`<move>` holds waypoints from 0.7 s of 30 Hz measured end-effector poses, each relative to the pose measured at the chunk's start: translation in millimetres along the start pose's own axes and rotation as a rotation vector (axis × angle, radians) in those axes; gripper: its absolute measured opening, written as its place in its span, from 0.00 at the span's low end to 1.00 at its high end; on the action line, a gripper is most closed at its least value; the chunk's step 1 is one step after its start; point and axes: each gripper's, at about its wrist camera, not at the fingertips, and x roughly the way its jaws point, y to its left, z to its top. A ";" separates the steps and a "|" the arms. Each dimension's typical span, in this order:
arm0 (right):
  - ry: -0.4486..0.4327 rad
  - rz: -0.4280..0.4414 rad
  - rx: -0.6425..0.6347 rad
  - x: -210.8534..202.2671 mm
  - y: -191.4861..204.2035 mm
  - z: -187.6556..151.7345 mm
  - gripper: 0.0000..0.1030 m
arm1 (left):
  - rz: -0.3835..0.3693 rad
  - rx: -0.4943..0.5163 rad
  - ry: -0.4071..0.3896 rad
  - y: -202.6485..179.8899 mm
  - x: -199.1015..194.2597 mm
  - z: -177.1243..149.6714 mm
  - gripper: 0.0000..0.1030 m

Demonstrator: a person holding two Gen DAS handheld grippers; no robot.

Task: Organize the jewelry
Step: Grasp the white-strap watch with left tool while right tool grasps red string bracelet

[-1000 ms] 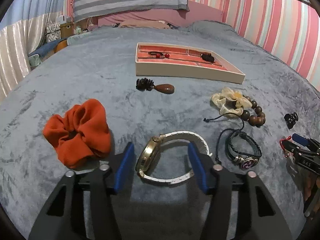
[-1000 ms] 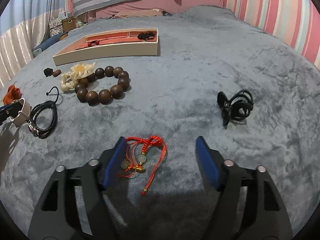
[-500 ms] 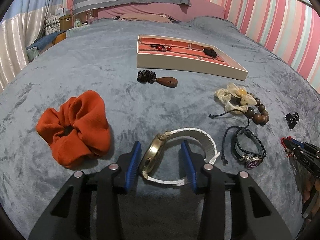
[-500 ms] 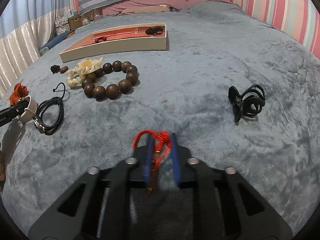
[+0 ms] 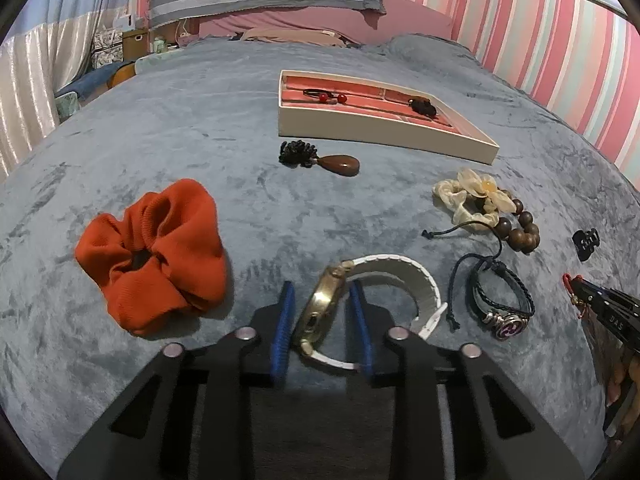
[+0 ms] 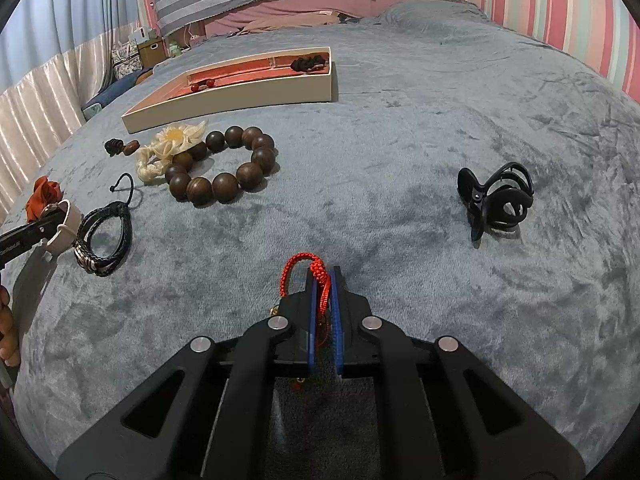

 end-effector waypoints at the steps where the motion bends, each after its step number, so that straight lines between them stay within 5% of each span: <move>1: 0.000 0.000 0.000 -0.3 -0.4 0.0 0.07 | 0.000 -0.003 0.000 0.8 -0.4 -0.1 0.23; 21: -0.101 0.012 -0.035 -22.9 12.7 21.0 0.06 | 0.015 0.066 -0.113 -17.7 -31.9 10.1 0.13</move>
